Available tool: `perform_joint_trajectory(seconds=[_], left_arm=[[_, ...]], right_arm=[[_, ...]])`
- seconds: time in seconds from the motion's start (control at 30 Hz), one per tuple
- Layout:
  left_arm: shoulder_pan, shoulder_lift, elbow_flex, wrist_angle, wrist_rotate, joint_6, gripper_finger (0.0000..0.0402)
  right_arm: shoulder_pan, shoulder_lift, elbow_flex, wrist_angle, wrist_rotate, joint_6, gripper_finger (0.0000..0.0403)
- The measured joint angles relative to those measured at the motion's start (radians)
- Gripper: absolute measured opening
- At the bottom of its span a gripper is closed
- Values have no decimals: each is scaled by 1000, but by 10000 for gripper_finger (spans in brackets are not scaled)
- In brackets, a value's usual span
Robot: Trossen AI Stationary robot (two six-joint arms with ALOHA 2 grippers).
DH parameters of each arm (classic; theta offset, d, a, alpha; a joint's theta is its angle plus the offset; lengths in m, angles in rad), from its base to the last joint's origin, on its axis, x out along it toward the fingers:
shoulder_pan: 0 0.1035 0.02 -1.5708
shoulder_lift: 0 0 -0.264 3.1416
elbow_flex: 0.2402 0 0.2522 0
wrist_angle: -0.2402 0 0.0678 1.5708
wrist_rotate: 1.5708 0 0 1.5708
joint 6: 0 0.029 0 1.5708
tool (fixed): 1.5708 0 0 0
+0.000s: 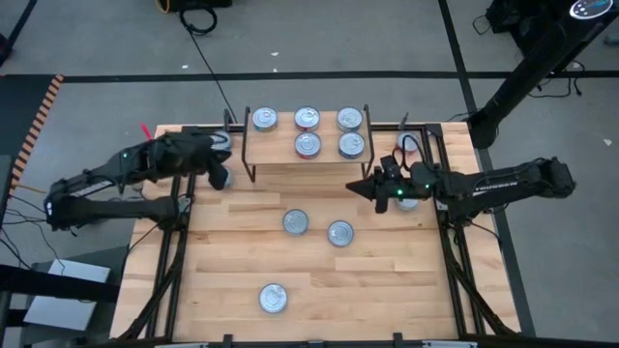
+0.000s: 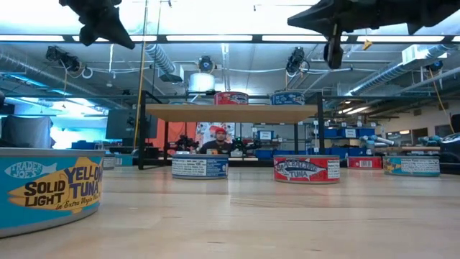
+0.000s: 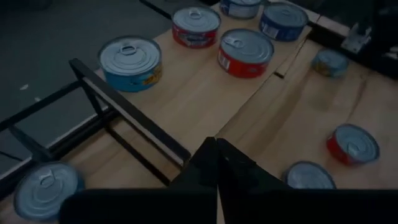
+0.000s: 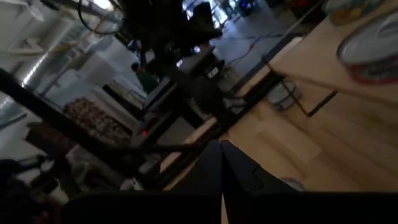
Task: Stack canned seafood by type on shelf
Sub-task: Put the top left yellow and blue tuna can on the shelf
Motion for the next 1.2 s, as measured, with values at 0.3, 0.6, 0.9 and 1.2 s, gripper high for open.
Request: perform_joint_trajectory(seconds=[0.3, 0.6, 0.9, 1.2], left_arm=[[317, 123, 10, -105, 201, 108, 0], [560, 398, 48, -126, 331, 251, 0], [744, 574, 176, -303, 341, 642, 0], [779, 646, 153, -350, 243, 952, 0]], right_arm=[[-129, -2, 118, -178, -204, -78, 5], [-212, -2, 188, -232, -427, -158, 5], [-221, -2, 191, -232, -421, -166, 5], [-221, -2, 191, -232, -405, -139, 5]])
